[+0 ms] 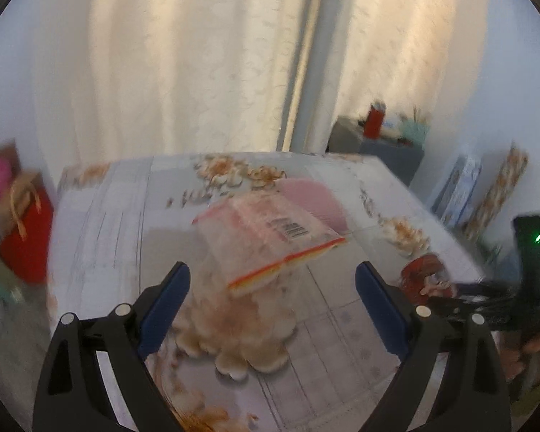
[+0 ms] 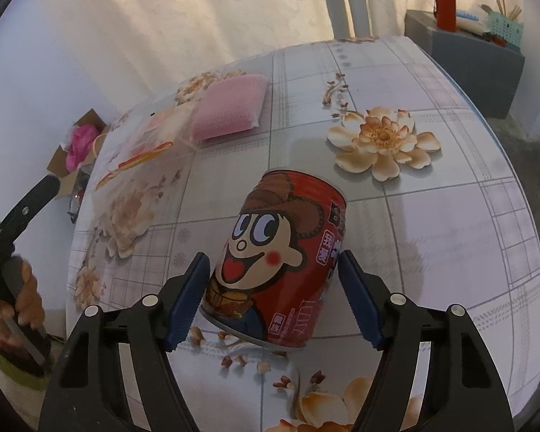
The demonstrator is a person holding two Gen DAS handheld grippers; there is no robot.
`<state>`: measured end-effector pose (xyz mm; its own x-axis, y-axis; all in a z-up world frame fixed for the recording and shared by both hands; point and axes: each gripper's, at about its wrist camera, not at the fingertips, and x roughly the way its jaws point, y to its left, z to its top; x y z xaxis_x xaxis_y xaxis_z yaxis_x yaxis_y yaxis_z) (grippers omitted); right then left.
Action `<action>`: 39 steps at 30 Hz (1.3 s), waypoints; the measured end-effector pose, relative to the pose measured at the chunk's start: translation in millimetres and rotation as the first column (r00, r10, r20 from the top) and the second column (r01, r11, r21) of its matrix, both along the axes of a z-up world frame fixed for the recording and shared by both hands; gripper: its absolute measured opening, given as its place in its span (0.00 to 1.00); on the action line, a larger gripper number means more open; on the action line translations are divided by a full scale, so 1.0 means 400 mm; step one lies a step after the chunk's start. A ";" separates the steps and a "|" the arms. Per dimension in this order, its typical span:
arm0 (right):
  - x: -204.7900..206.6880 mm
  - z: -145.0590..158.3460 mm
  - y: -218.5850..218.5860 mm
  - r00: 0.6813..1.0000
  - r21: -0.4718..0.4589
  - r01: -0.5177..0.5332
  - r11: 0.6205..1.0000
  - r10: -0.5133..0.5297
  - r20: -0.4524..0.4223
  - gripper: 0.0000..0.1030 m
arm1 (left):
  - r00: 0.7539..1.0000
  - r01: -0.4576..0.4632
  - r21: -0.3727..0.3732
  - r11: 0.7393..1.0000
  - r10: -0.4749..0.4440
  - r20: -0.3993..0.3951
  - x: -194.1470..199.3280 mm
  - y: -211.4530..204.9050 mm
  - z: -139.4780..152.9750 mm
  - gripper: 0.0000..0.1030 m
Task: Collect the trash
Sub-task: 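Grasp the red milk can with the right tool while the left tool reaches the snack wrapper, then pinch the snack wrapper edge with the left tool and lift it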
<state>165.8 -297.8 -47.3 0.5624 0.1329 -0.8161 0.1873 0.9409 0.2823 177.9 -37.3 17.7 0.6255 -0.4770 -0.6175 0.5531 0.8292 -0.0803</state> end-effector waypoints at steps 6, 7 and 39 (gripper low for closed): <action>-0.003 -0.003 -0.009 1.000 0.025 -0.006 1.000 0.006 0.011 0.66 | 0.957 0.064 0.388 0.920 -0.166 0.237 -0.039 -0.165 -0.055 0.88; -0.004 -0.003 -0.009 1.000 0.027 -0.008 1.000 0.008 0.011 0.66 | 0.945 0.060 0.439 0.897 -0.192 0.264 -0.043 -0.187 -0.072 0.88; -0.011 -0.017 -0.003 1.000 0.062 -0.029 0.998 0.029 0.008 0.62 | 0.865 -0.090 0.598 0.797 -0.235 0.443 0.015 -0.213 -0.089 0.02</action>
